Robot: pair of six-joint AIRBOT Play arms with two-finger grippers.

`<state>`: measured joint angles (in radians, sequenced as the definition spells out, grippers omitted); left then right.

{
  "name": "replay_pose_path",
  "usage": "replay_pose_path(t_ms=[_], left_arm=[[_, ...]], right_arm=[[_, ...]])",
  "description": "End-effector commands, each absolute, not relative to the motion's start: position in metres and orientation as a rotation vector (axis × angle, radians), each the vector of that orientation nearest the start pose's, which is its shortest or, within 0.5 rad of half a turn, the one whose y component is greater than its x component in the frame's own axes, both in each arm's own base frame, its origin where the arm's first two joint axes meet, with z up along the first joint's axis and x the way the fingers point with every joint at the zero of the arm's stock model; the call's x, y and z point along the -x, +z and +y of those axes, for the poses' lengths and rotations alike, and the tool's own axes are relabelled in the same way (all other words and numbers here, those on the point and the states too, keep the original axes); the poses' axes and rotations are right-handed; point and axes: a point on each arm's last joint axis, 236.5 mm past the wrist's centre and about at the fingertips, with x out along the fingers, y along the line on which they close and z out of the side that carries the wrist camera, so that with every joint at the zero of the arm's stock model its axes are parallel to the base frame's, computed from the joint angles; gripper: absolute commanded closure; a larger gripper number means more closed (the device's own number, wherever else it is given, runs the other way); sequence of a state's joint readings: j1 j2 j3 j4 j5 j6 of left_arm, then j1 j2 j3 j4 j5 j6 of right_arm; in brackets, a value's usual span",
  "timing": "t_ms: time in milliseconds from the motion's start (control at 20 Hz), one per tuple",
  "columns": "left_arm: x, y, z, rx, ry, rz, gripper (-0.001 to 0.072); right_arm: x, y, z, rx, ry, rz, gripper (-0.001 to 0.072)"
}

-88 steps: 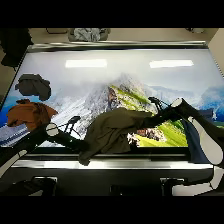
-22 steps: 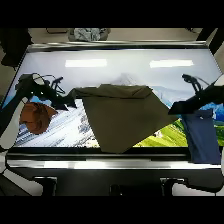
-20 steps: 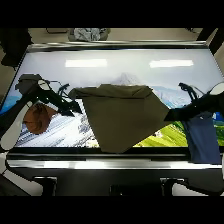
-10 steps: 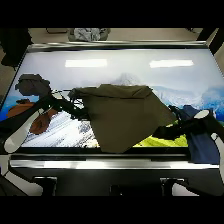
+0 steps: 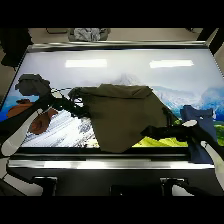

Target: Fold the shirts.

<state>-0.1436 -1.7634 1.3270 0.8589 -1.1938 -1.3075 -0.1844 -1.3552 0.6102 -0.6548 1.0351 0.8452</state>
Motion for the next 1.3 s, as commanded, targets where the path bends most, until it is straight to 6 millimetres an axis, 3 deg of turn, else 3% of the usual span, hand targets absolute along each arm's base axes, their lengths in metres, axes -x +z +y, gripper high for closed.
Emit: replay_pose_path(t_ms=[0, 50, 100, 300, 450, 550, 650, 800, 950, 1000, 1100, 1150, 1200, 1250], left_arm=[[-0.396, -0.072, -0.203, 0.419, -0.613, 1.499, 0.0680], [-0.395, -0.070, -0.204, 0.417, -0.617, 1.500, 0.0680], [-0.393, -0.069, -0.204, 0.417, -0.621, 1.504, 0.0680], [-0.383, -0.064, -0.206, 0.391, -0.665, 1.524, 0.0680], [-0.371, -0.048, -0.224, 0.361, -0.719, 1.520, 0.0681], [-0.349, -0.031, -0.260, 0.353, -0.817, 1.528, 0.0681], [-0.322, -0.018, -0.309, 0.352, -0.929, 1.532, 0.0680], [-0.280, -0.010, -0.391, 0.348, -1.049, 1.486, 0.0680], [-0.246, -0.014, -0.465, 0.415, -1.064, 1.434, 0.0679], [-0.238, -0.020, -0.481, 0.434, -1.055, 1.430, 0.0679], [-0.228, -0.033, -0.491, 0.448, -1.028, 1.461, 0.0679], [-0.230, -0.035, -0.488, 0.450, -1.024, 1.471, 0.0646], [-0.235, -0.032, -0.482, 0.459, -1.025, 1.483, 0.0401], [-0.242, -0.022, -0.472, 0.466, -1.042, 1.492, 0.0209]], right_arm=[[-0.322, -0.113, 0.117, -0.548, 0.414, 1.260, 0.0193], [-0.328, -0.109, 0.117, -0.547, 0.415, 1.248, 0.0478], [-0.332, -0.102, 0.118, -0.563, 0.422, 1.245, 0.0669], [-0.364, -0.074, 0.105, -0.416, 0.455, 1.177, 0.0671], [-0.405, -0.043, 0.066, -0.228, 0.360, 1.117, 0.0671], [-0.438, -0.010, 0.024, -0.160, 0.242, 1.039, 0.0671], [-0.459, 0.020, -0.019, -0.163, 0.142, 0.961, 0.0671], [-0.462, 0.035, -0.070, -0.205, 0.043, 0.919, 0.0671], [-0.447, 0.023, -0.077, -0.217, 0.048, 0.988, 0.0670], [-0.440, 0.018, -0.073, -0.226, 0.064, 1.022, 0.0670], [-0.428, 0.011, -0.068, -0.225, 0.085, 1.083, 0.0670], [-0.425, 0.008, -0.070, -0.210, 0.083, 1.101, 0.0669], [-0.425, 0.008, -0.072, -0.203, 0.079, 1.098, 0.0658], [-0.425, 0.011, -0.071, -0.203, 0.082, 1.099, 0.0510]])
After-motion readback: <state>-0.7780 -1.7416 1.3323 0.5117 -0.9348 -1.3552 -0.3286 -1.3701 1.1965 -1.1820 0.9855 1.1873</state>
